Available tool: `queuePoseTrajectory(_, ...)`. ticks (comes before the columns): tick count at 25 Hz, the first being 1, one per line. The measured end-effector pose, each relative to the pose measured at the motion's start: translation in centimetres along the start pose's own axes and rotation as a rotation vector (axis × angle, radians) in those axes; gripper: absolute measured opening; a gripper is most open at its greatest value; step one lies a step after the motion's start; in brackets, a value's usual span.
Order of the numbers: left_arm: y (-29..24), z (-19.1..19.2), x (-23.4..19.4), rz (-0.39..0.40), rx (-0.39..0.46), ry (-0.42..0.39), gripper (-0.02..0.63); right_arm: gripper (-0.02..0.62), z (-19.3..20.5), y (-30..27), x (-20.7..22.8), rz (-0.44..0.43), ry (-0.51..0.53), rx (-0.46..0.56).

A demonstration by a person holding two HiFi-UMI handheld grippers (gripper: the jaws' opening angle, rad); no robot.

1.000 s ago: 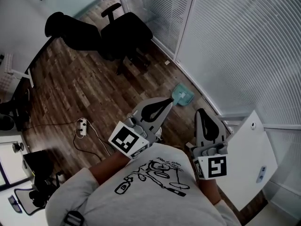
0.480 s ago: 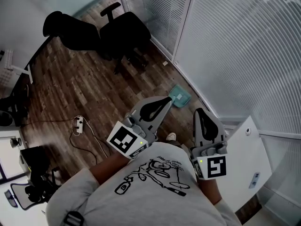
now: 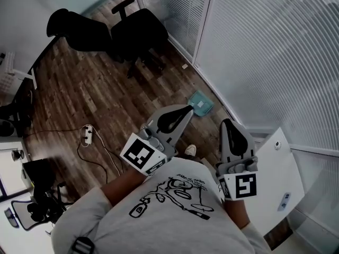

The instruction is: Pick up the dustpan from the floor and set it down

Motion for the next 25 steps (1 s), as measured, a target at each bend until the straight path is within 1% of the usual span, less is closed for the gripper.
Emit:
queuePoseTrajectory(3, 0.5, 0.1, -0.1, -0.008, -0.008, -0.001, 0.002, 0.012, 0.0, 0.1, -0.2, 0.001, -0.005, -0.001)
queuePoseTrajectory(7, 0.4, 0.9, 0.3, -0.015, -0.024, -0.003, 0.002, 0.012, 1.4, 0.8, 0.1, 0.006, -0.04, -0.026)
queuePoseTrajectory(13, 0.6, 1.7, -0.2, -0.034, -0.05, -0.002, 0.002, 0.014, 4.2, 0.1, -0.2, -0.034, -0.093, -0.096)
queuePoseTrajectory(16, 1.3, 2.4, -0.5, -0.047, -0.063, 0.001, 0.002, 0.017, 6.4, -0.4, -0.7, -0.062, -0.145, -0.131)
queuePoseTrajectory(20, 2.0, 3.5, -1.1, -0.063, -0.083, 0.009, 0.002, 0.069, 10.5, -1.8, -1.6, -0.099, -0.205, -0.202)
queuePoseTrajectory(25, 2.7, 4.6, -1.7, -0.081, -0.104, 0.015, 0.002, 0.08, 15.6, -3.3, -2.7, -0.131, -0.274, -0.279)
Point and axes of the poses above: the fingertips, and each gripper's own axes: y backward along the fingers, x to its right, z out of its underside, the point moved 8 cm from there along y, backward along the fingers, and after that the axes turned 8 degrees about y, right-handed, at the moved point
